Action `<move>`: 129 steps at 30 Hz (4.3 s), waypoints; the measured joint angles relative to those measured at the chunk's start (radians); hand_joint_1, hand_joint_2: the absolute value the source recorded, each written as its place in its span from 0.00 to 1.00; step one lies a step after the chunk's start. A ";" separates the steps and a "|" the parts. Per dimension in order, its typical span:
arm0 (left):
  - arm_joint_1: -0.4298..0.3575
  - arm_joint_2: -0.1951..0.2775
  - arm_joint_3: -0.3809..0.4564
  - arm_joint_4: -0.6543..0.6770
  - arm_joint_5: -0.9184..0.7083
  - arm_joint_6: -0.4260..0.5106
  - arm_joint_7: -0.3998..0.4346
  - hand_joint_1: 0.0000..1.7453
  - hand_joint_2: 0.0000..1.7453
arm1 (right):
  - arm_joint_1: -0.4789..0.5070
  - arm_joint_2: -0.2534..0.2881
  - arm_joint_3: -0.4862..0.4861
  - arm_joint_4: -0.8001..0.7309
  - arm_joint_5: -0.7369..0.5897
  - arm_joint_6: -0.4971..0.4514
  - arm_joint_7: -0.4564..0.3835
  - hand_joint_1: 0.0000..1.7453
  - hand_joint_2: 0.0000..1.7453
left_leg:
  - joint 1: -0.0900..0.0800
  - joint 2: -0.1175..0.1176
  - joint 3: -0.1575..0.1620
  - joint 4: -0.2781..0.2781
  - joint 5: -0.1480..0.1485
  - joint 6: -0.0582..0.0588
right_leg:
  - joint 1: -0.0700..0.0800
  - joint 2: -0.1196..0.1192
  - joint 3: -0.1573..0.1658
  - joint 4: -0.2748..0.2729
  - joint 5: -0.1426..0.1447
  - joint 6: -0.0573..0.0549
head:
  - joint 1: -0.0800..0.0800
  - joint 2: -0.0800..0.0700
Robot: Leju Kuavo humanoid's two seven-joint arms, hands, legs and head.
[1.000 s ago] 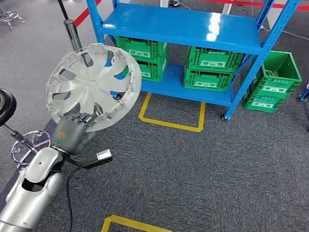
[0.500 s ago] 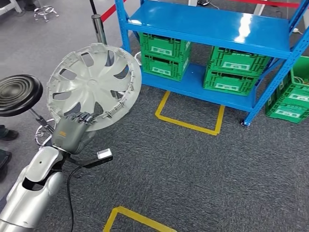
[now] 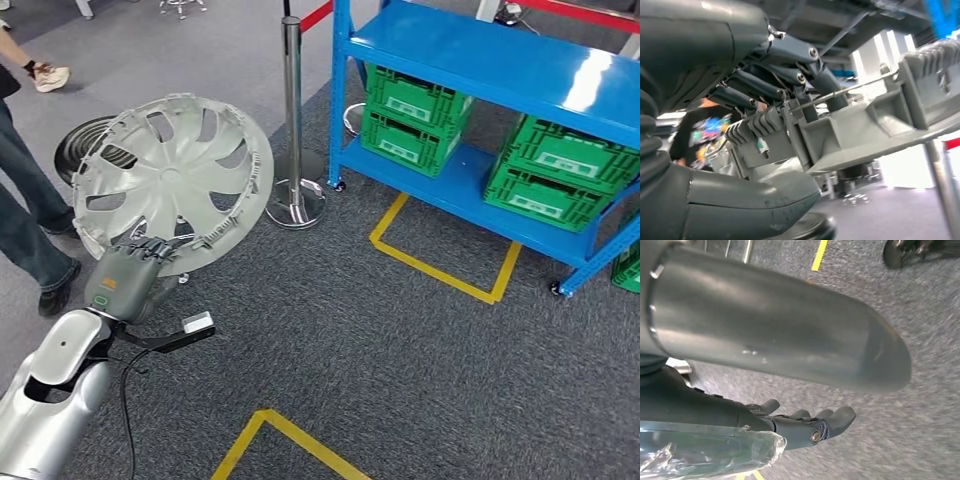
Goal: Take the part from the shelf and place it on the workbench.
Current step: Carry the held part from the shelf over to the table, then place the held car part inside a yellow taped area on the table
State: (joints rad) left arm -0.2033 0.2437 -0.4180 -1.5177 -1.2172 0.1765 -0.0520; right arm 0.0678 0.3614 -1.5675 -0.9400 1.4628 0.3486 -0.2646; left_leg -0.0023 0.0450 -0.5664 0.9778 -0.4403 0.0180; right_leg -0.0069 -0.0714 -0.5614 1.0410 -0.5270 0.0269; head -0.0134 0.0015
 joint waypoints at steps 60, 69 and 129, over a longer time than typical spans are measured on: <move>0.068 0.048 0.089 -0.014 0.000 0.016 -0.014 1.00 1.00 | -0.010 0.002 0.000 0.018 0.034 0.005 -0.004 0.00 0.00 | 0.009 -0.010 -0.051 0.040 0.004 -0.008 | 0.002 -0.037 0.042 -0.031 -0.013 0.007 | 0.001 0.000; 0.076 0.049 0.096 -0.016 0.000 0.019 -0.015 1.00 1.00 | -0.010 0.002 0.000 0.023 0.037 0.009 -0.008 0.00 0.00 | -0.003 -0.133 -0.043 0.039 0.002 0.016 | 0.014 0.111 -0.069 0.097 0.002 -0.027 | 0.007 0.000; 0.110 0.078 0.118 -0.017 -0.006 0.013 -0.022 1.00 1.00 | -0.010 0.002 -0.001 0.031 -0.050 0.048 0.027 0.00 0.00 | 0.006 -0.071 -0.038 0.043 -0.015 0.013 | 0.006 0.072 -0.092 0.168 -0.048 -0.001 | 0.013 0.000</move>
State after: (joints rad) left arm -0.0929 0.3215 -0.2996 -1.5347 -1.2235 0.1899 -0.0740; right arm 0.0574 0.3635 -1.5687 -0.9087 1.4130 0.3962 -0.2371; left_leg 0.0033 -0.0265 -0.6040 1.0205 -0.4551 0.0315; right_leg -0.0005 0.0010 -0.6532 1.2090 -0.5748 0.0255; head -0.0004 0.0015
